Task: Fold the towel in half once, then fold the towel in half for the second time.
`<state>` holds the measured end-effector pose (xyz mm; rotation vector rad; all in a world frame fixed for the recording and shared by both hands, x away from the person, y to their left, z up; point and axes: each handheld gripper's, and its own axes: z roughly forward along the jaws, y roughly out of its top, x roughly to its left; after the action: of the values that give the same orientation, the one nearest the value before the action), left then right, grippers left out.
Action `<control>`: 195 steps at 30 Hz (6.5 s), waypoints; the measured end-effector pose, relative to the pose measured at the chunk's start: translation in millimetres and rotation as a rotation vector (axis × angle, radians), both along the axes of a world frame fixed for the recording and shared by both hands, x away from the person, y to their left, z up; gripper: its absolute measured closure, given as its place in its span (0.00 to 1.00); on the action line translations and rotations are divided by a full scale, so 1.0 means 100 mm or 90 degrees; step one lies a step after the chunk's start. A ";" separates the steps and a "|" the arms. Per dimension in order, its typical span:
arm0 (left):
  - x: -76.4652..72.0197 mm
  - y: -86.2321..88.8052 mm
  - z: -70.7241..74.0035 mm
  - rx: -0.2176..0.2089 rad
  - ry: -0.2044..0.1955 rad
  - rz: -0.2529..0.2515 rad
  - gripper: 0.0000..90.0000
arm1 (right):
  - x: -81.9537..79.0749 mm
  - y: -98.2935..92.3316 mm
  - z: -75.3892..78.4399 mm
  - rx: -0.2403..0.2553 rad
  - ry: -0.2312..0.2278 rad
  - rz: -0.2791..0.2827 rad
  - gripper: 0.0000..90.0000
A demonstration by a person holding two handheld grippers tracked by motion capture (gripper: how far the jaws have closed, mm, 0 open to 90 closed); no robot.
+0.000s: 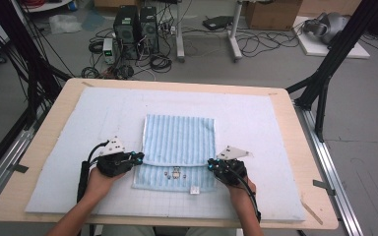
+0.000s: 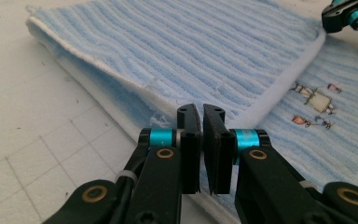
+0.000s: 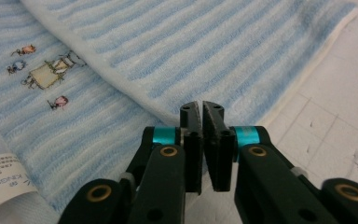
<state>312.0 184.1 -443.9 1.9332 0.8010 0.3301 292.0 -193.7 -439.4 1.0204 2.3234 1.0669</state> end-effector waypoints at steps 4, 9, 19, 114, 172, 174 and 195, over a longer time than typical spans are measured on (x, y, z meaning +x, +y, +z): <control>-0.01 0.03 0.04 -0.026 -0.002 0.001 0.94 | -0.01 0.00 0.02 0.006 -0.004 0.004 0.97; -0.04 0.06 0.09 -0.052 0.001 -0.001 0.95 | -0.05 -0.03 0.09 0.038 -0.013 0.005 0.98; -0.20 0.09 0.14 -0.070 0.001 -0.005 0.95 | -0.21 -0.07 0.20 0.060 -0.025 0.013 0.98; 1.23 -0.19 -0.07 0.050 0.069 0.117 0.93 | 1.25 0.05 -0.03 0.003 0.067 -0.109 0.82; 0.48 0.41 0.29 -0.145 -0.071 0.053 0.21 | 0.26 -0.62 0.33 0.094 -0.097 -0.103 0.13; 0.48 0.41 0.29 -0.140 -0.070 0.053 0.21 | 0.26 -0.62 0.32 0.091 -0.098 -0.100 0.13; 0.58 0.43 0.29 -0.137 -0.028 0.063 0.21 | 0.28 -0.64 0.31 0.108 -0.088 -0.106 0.13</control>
<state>369.7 227.0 -414.7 1.6837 0.8680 0.3307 319.9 -258.1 -408.6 1.1423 2.0282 1.2406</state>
